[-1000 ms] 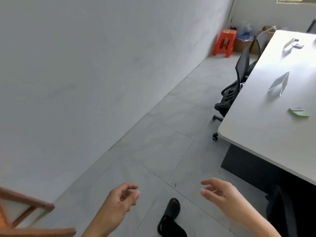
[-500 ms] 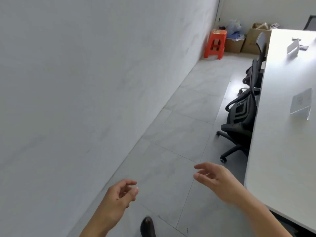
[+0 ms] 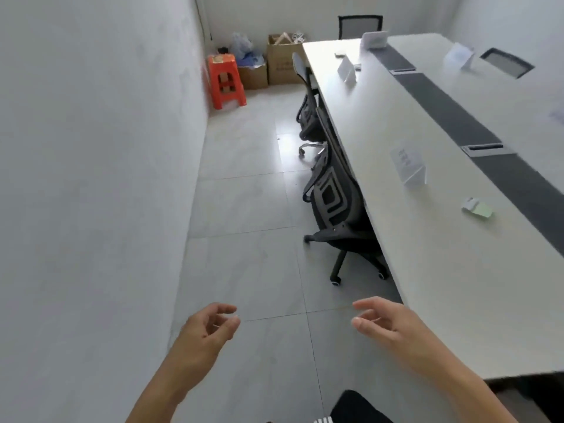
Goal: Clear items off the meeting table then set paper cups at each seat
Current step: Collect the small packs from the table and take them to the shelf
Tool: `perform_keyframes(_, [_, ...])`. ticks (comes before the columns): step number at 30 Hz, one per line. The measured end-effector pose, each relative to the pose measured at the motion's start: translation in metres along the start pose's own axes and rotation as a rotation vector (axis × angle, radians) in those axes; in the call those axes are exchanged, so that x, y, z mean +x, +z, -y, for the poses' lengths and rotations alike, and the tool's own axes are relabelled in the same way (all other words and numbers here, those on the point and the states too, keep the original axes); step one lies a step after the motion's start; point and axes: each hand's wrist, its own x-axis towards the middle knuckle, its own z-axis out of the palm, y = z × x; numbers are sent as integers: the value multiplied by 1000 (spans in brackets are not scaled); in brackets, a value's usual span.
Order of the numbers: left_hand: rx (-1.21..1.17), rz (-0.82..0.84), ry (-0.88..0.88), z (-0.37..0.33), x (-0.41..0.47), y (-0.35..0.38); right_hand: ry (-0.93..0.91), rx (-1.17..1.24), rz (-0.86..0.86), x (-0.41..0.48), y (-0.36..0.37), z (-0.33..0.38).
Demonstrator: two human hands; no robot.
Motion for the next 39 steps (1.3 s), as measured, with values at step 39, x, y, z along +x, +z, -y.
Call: perform_keyframes(39, [829,909,776,-342,462,596,868,707,-834,152,-277,-149])
